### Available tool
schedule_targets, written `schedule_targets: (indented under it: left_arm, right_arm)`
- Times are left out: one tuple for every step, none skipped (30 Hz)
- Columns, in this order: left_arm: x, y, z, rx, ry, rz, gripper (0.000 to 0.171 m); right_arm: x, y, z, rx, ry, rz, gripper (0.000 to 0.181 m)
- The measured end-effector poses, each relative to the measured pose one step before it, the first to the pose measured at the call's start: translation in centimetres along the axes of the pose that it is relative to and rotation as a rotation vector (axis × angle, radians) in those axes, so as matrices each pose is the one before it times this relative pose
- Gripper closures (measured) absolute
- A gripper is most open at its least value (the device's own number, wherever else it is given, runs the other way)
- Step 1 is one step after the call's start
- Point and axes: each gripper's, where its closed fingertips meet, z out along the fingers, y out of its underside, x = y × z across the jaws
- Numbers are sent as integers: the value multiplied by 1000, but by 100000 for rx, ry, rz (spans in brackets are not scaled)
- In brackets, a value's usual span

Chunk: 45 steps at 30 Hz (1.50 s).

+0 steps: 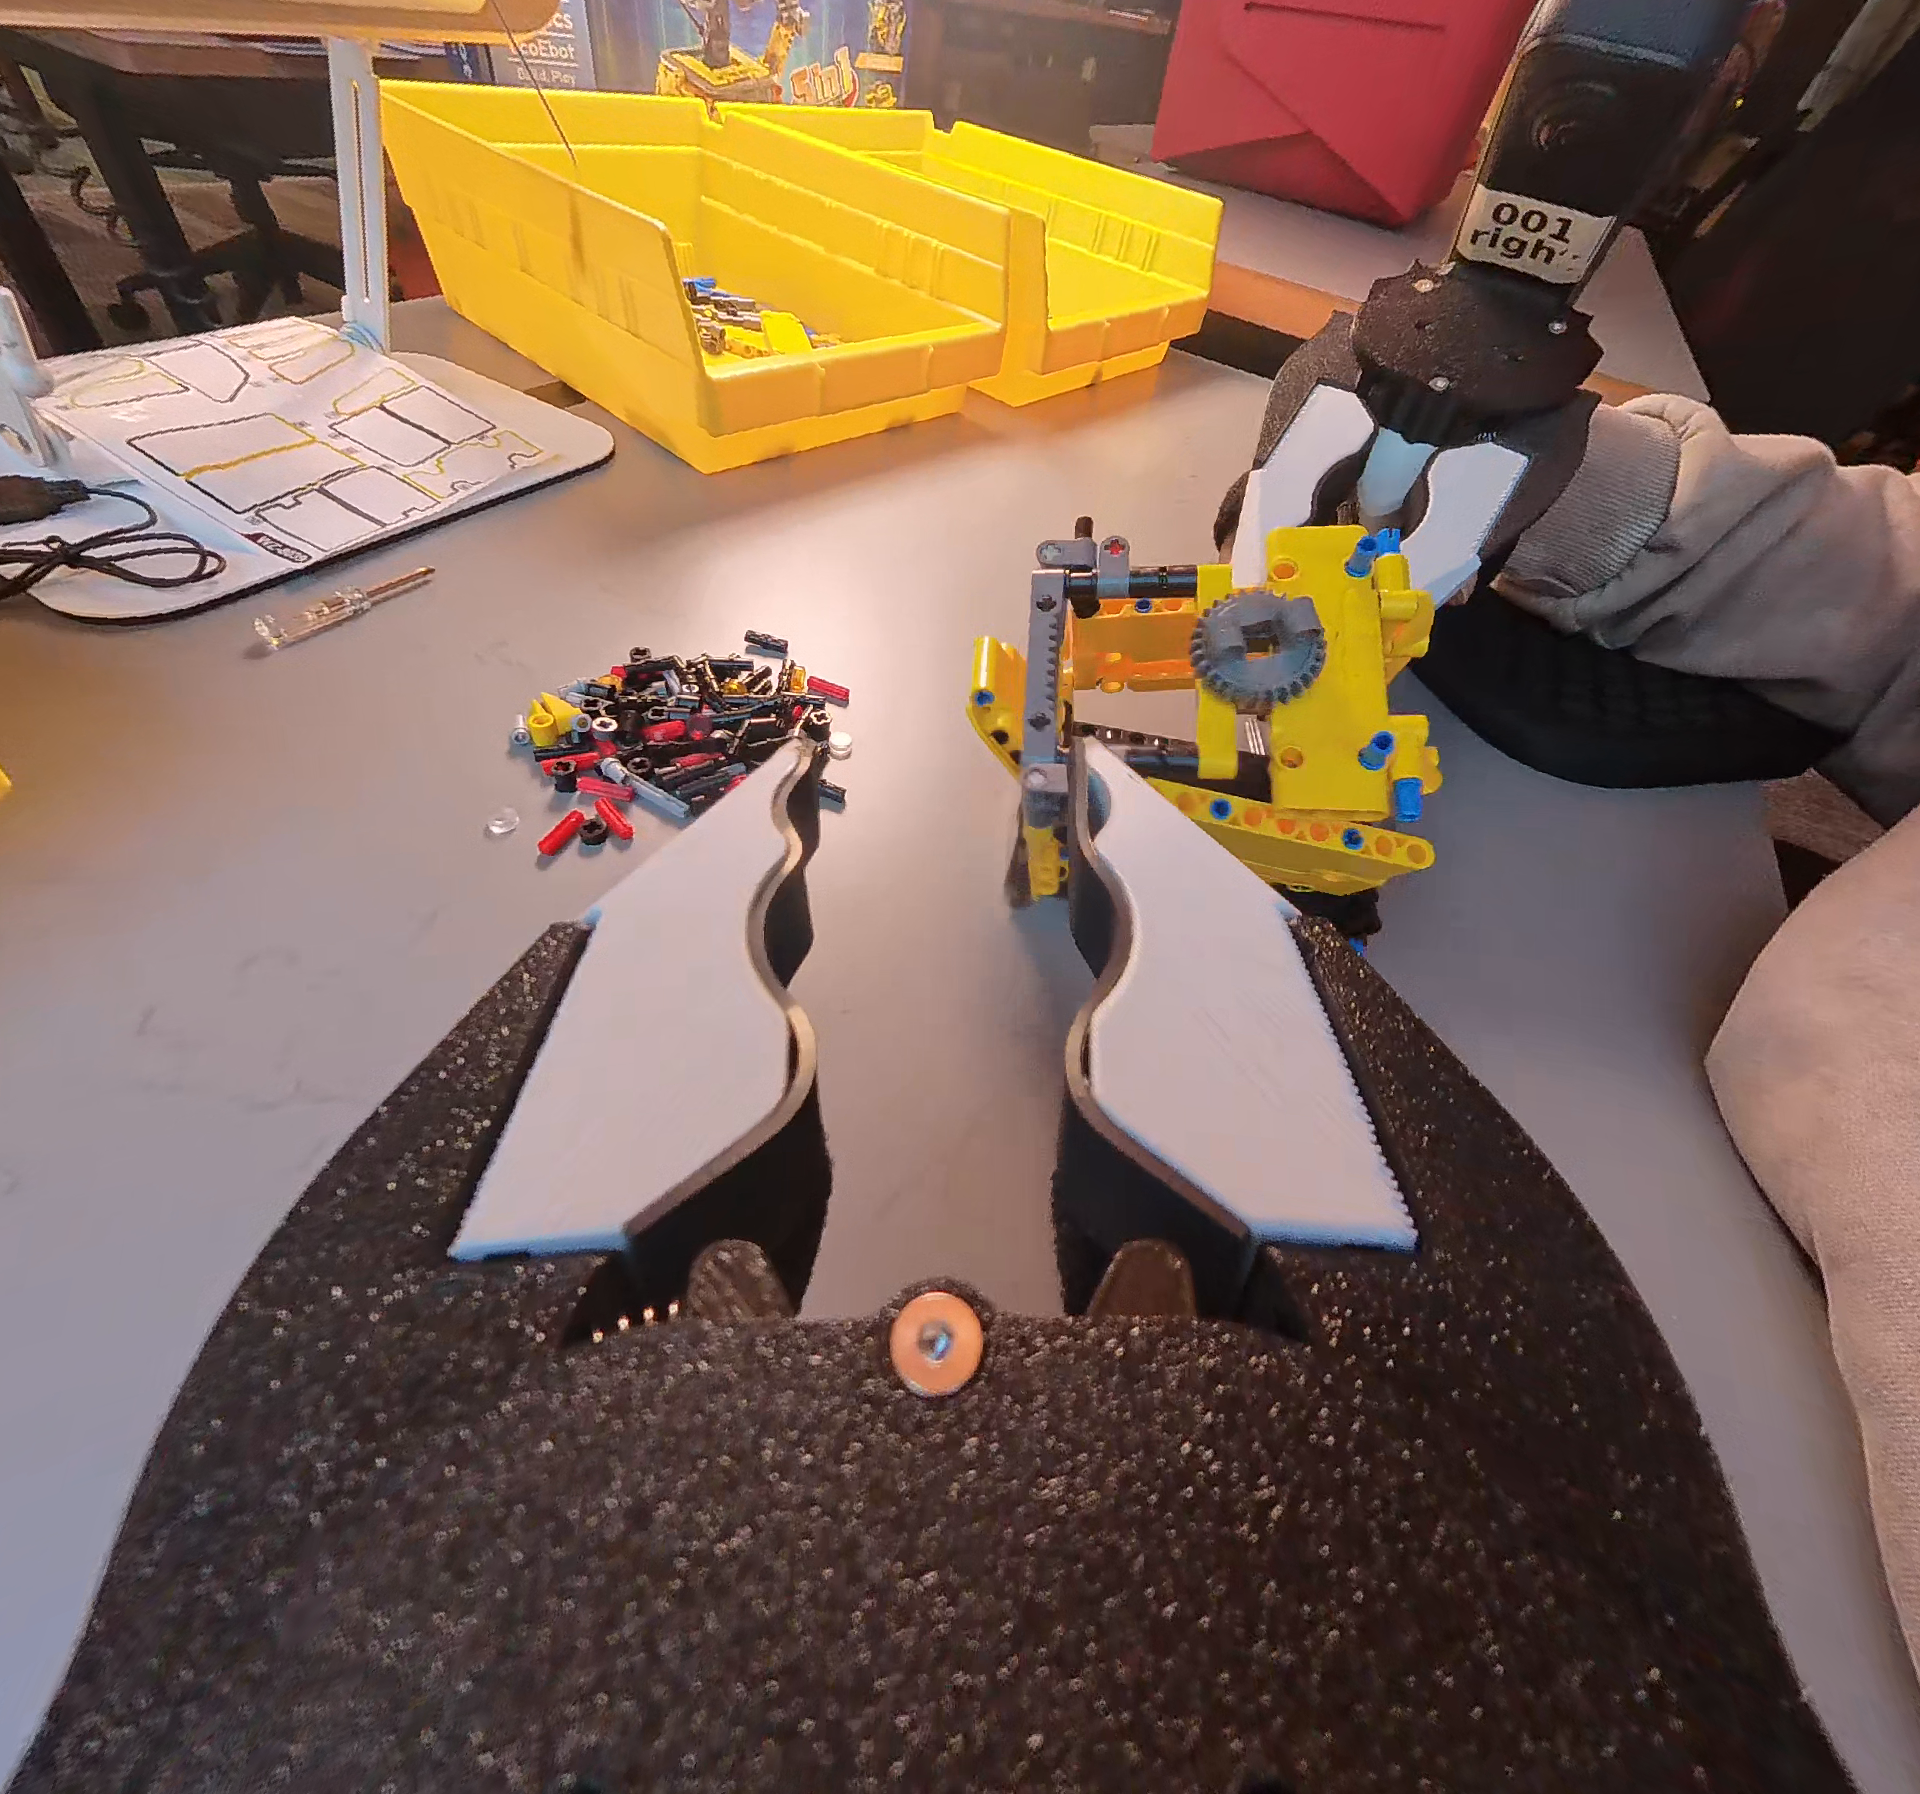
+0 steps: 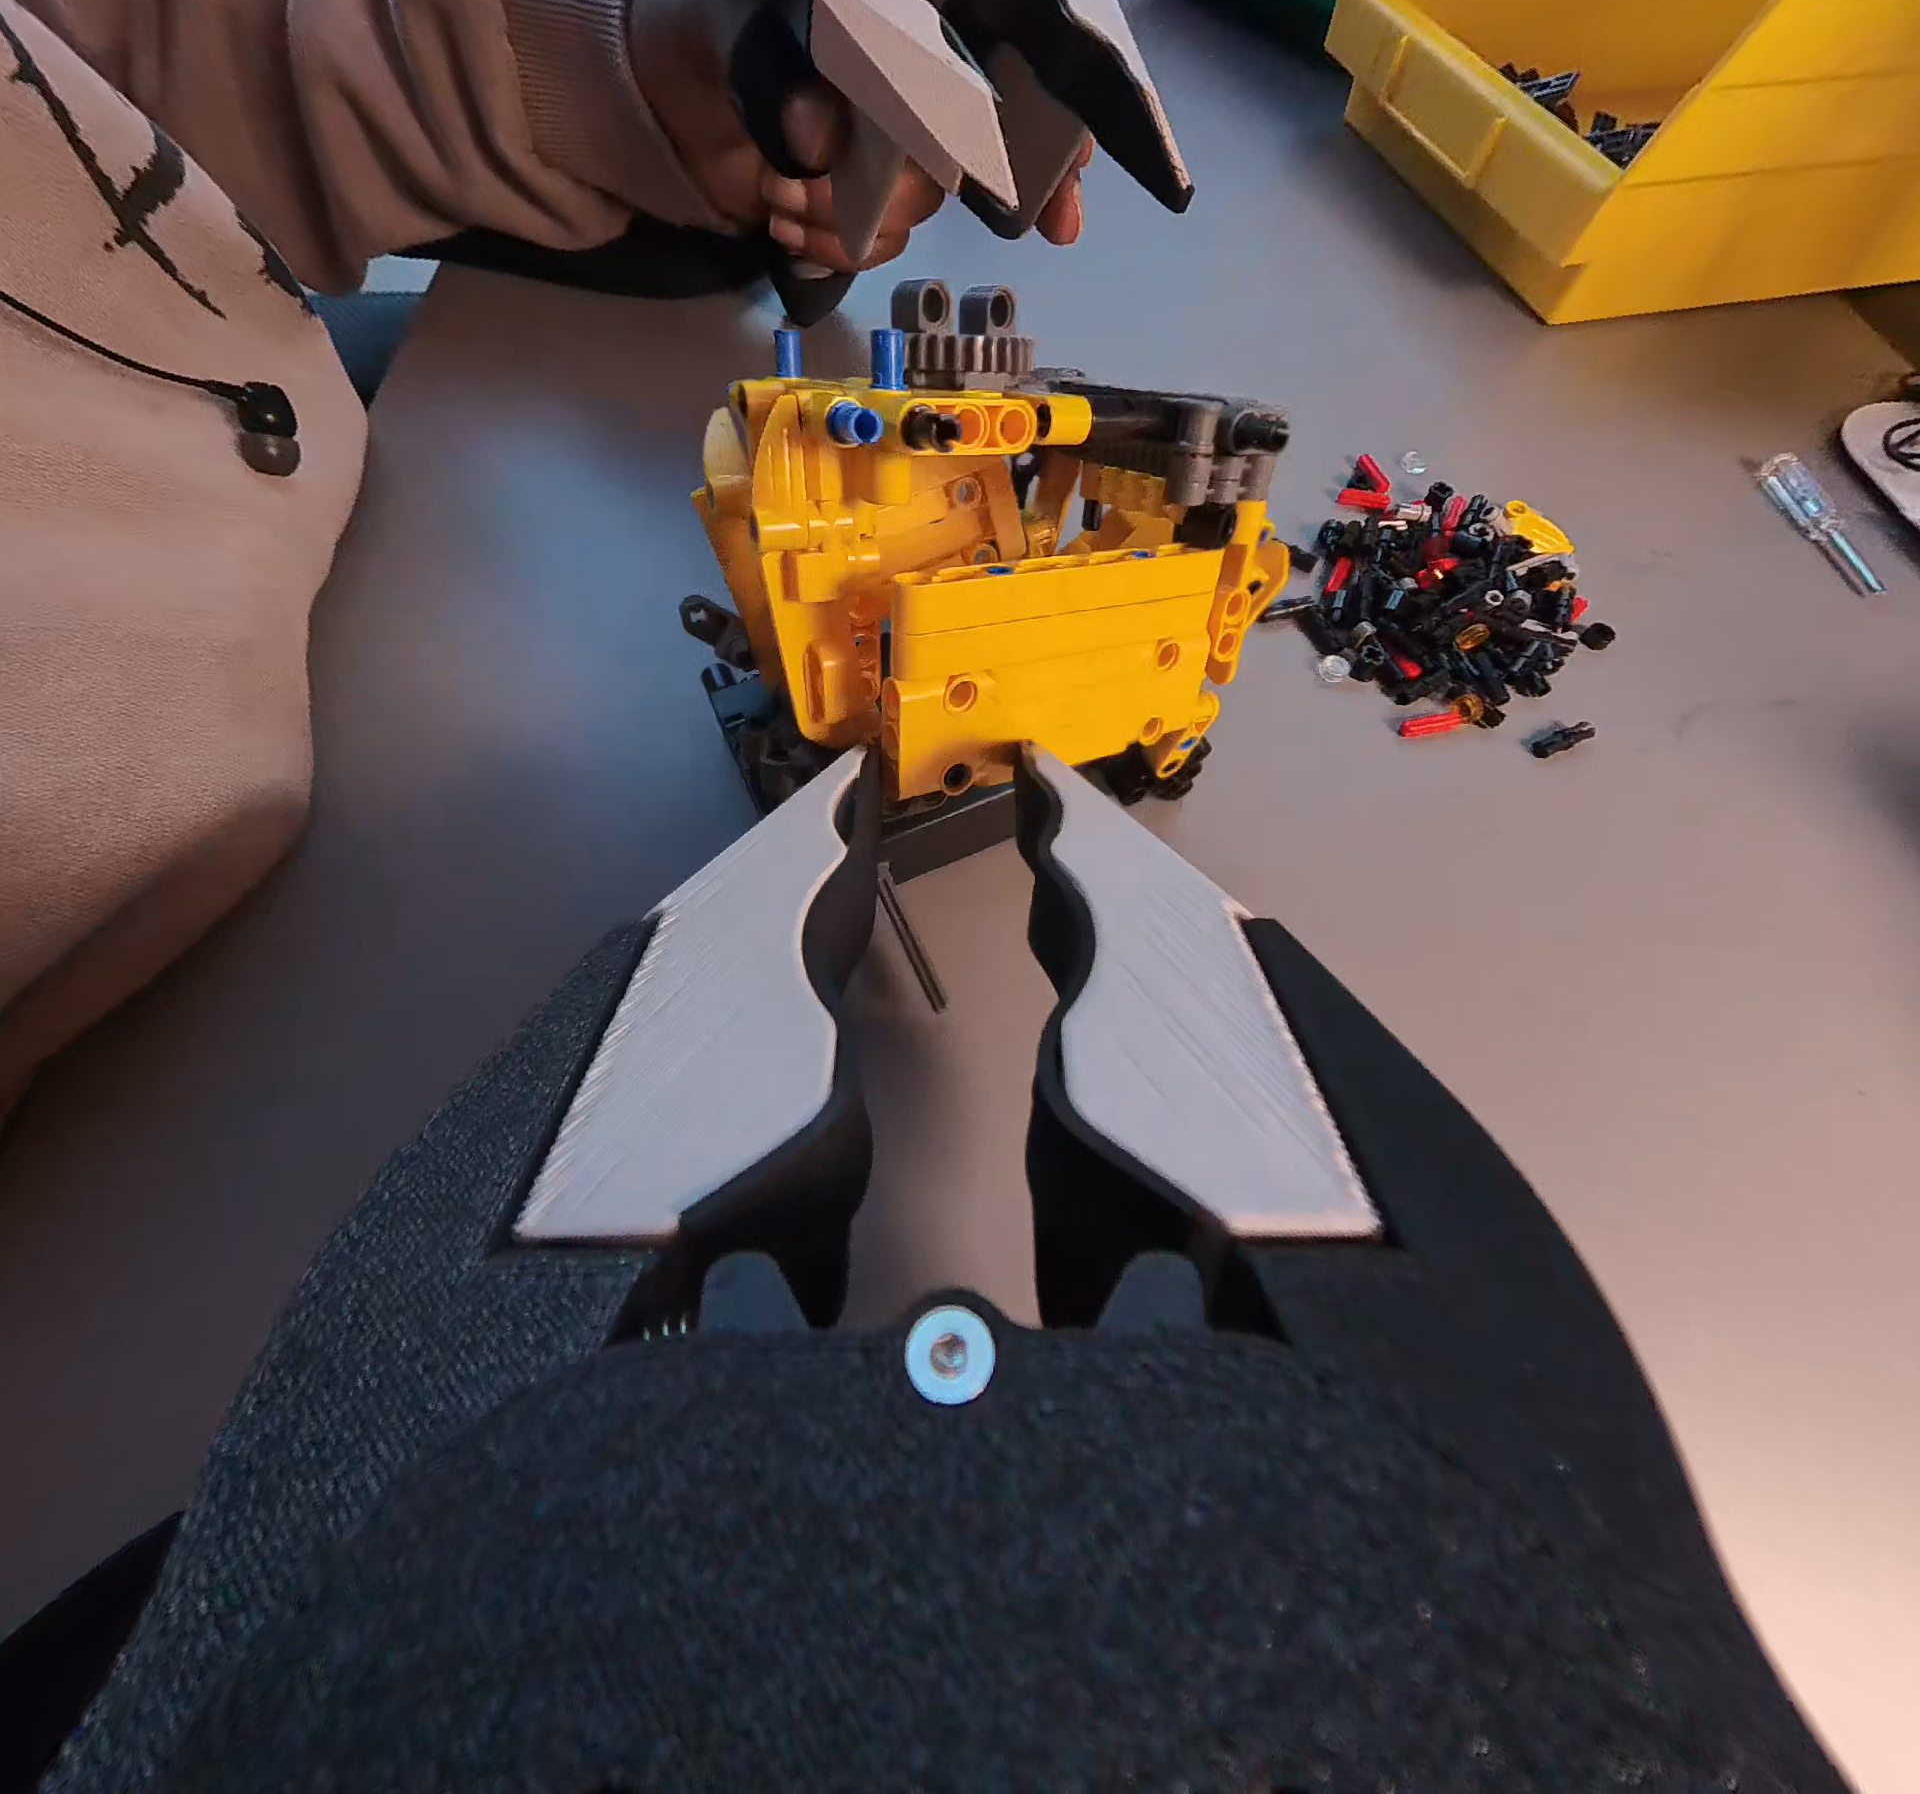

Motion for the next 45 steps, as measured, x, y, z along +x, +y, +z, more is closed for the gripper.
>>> schedule_targets:
  left_arm:
    - [74, 43, 25, -271, 363, 130, 125]
    - [109, 47, 50, -405, 430, 143, 125]
    - [160, 51, 54, -395, 597, 377, 125]
    - [210, 72, 60, -510, 695, 727, 125]
    - [222, 103, 83, -791, 688, 988, 125]
    - [261, 100, 86, -843, 817, 1134, 125]
    - [244, 90, 81, -708, 780, 1102, 125]
    - [252, 65, 68, -575, 802, 1049, 125]
    - [236, 66, 48, -498, 847, 939, 125]
    - [179, 49, 49, -397, 562, 749, 125]
    - [118, 35, 35, -286, 304, 619, 125]
    - [95, 31, 17, -237, 301, 464, 125]
    - [71, 22, 13, -180, 267, 304, 125]
    - [65, -5, 2, -23, 280, 272, 125]
    - [65, 14, -17, -40, 242, 234, 125]
    - [72, 25, 5, -182, 260, 352, 125]
    - [109, 42, -1, -287, 402, 628, 125]
    - [136, 54, 30, -450, 401, 843, 125]
    - [188, 65, 59, -516, 656, 985, 125]
    - [232, 70, 70, -590, 795, 1168, 125]
    - [232, 73, 94, -681, 609, 1345, 125]
    - [352, 78, 93, -648, 1220, 1635, 125]
    - [393, 47, 105, -543, 1429, 1746, 125]
    - [448, 9, 101, -242, 1688, 1815, 125]
    - [421, -40, 109, 22, 1486, 1746, 124]
    - [301, -39, 95, 16, 728, 1797, 124]
    - [193, -43, 88, 9, -101, 2155, 124]
    - [87, -70, 66, 165, -968, 2921, 125]
    - [40, -13, 75, -202, -1468, 3739, 126]
    - [-59, 53, 134, -784, -2322, 4294, 127]
    - [-66, 174, 187, -1582, -2387, 4639, 128]
    - [-37, 318, 267, -2482, -2268, 5046, 129]
    - [-23, 342, 288, -2719, -2489, 5818, 129]
    - [45, 125, 261, -1720, -2314, 5791, 129]
    - [75, -111, 217, -438, -2053, 4974, 130]
    - [163, -171, 214, -143, -1184, 3973, 133]
    - [101, 30, 267, -1214, -1132, 3134, 135]
    - [-122, 354, 283, -2842, -2000, 3001, 133]
    - [-6, 144, 126, -1405, -613, 1612, 133]
    - [133, -95, -72, 157, 1436, -992, 134]
    - [255, -190, -163, 1265, 3316, -3035, 136]
    - [332, -271, -230, 2473, 4442, -4316, 138]
    - [311, -321, -263, 3121, 4827, -5306, 140]
    - [148, -298, -264, 2868, 3987, -6065, 140]
    - [111, -237, -251, 2331, 3655, -5461, 141]
  right_arm:
    - [-74, 33, -99, 179, -510, 69, 161]
    - [-119, -5, -69, 282, -808, 181, 163]
    - [-135, -49, -57, 424, -934, 412, 166]
    - [-123, -33, -18, 179, -840, 386, 167]
    - [-191, -35, -5, 241, -1268, 376, 167]
    - [-45, 0, 1, 198, -412, 448, 168]
    - [85, 30, -1, 236, 233, 389, 168]
    - [189, 26, -26, 165, 762, 524, 168]
    - [377, 62, -37, -242, 1875, 576, 169]
    - [444, 46, -78, -320, 2460, -179, 170]
    - [371, 17, -93, -167, 2145, -380, 171]
    - [429, 42, -104, -442, 2420, 247, 172]
    - [537, 80, -92, -646, 3146, 596, 173]
    - [551, 77, -70, -504, 3296, 396, 174]
    - [505, 49, -47, -425, 3003, 594, 174]
    - [341, 12, -7, -64, 2076, 181, 175]
    - [305, -27, 35, 226, 1853, 468, 175]
    - [308, -4, 92, -31, 1885, 1062, 175]
    - [227, -67, 113, 354, 1397, 924, 175]
    - [156, -87, 136, 324, 1069, 1239, 175]
    - [165, -66, 151, 135, 1284, 1153, 175]
    - [174, -86, 175, 176, 1649, 778, 175]
    - [163, -29, 172, -133, 1559, 719, 175]
    - [123, -72, 138, 121, 1220, 761, 175]
    - [77, -29, 104, -84, 596, 1385, 175]
    - [75, -11, 74, -193, 282, 2735, 175]
    - [124, -5, 66, -55, 562, 3667, 174]
    - [210, 61, 78, -694, 1052, 5471, 174]
    - [199, 3, 86, -161, 1039, 5401, 174]
    - [174, -34, 77, 12, 1127, 5014, 175]
    - [67, -40, 96, -107, 806, 3421, 175]
    - [-31, -65, 113, -242, 650, 2821, 174]
    - [-167, -28, 139, -349, -118, 1969, 175]
    - [-318, -25, 162, -189, -1007, 1696, 174]
    - [-448, 9, 162, -70, -1916, 1768, 175]
    - [-484, 45, 154, -99, -2235, 1495, 174]
    - [-506, 66, 130, -30, -2288, 771, 174]
    - [-458, 82, 96, -107, -2139, 78, 174]
    - [-230, 81, 24, -171, -953, -707, 174]
    - [-76, -63, -114, 484, -429, -2555, 174]
    - [-180, 4, -194, -102, -1296, -2928, 174]
    - [-287, -4, -229, -174, -1779, -2089, 174]
    - [-345, -21, -200, -201, -1925, -1990, 174]
    - [-335, -61, -168, 56, -1498, -2187, 174]
    - [-298, -233, -167, 948, -831, -2494, 174]
